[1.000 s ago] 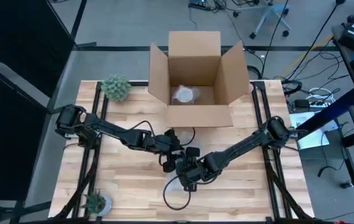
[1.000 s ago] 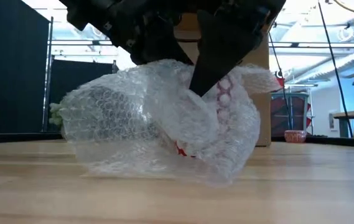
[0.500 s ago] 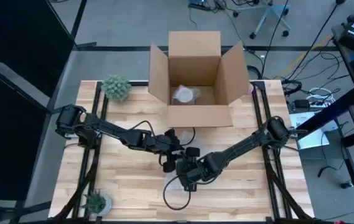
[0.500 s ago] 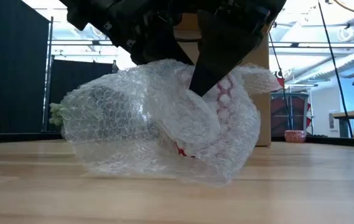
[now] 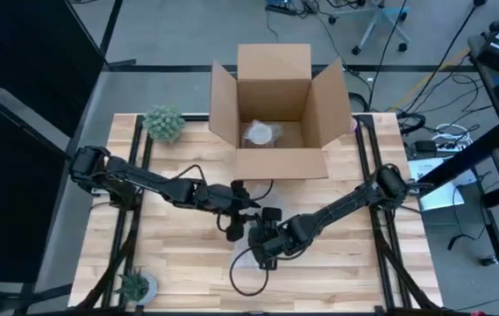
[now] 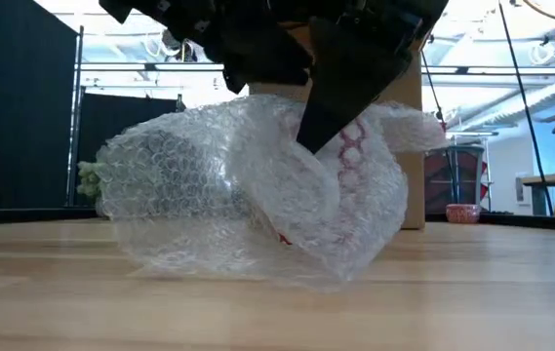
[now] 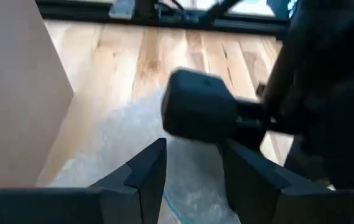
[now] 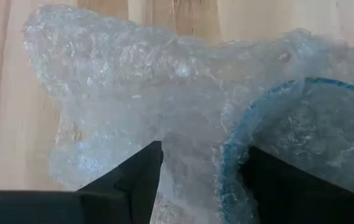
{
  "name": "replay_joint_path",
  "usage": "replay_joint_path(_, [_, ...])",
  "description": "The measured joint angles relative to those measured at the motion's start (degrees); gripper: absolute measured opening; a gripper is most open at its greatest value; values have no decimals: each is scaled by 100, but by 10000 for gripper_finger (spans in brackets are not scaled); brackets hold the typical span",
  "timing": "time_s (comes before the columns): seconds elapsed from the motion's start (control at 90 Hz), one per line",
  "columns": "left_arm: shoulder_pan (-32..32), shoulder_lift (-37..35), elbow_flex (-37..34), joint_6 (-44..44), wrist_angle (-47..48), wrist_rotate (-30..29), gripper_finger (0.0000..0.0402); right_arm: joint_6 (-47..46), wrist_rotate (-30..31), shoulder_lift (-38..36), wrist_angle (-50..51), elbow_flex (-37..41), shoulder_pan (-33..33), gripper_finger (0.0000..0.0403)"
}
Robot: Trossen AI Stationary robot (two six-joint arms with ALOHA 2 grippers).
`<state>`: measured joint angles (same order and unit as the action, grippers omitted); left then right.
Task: Wrap mug
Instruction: Wrap the red mug with the bubble wrap
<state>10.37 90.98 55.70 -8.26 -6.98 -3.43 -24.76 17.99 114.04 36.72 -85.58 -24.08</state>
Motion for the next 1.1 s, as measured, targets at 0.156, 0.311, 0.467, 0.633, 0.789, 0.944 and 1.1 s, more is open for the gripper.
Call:
replay_joint_path(0.156, [153,-33,0,121,268,353,166,-3,-4,0,1,0,-4,185])
replay_joint_path(0.311, [432,-73,-2,636,673,400,223,-6,-10,0,1,0,-2,185])
replay_joint_path(0.467, [723,-69,-2,1474,846,107,266,-6,-12,0,2,0,-2,185])
replay_joint_path(0.633, [824,177,-2,2351,745,-14,269,-6,-12,0,1,0,-2,185])
replay_joint_path(0.789, [685,384,-2,2650,594,5,265,-6,-12,0,-1,0,0,185])
replay_joint_path(0.944, [578,417,-2,2963,569,197,265,-6,-14,0,-5,0,0,185])
replay_joint_path(1.1, [498,700,14,3034,485,461,264,-7,-16,0,-36,0,0,185])
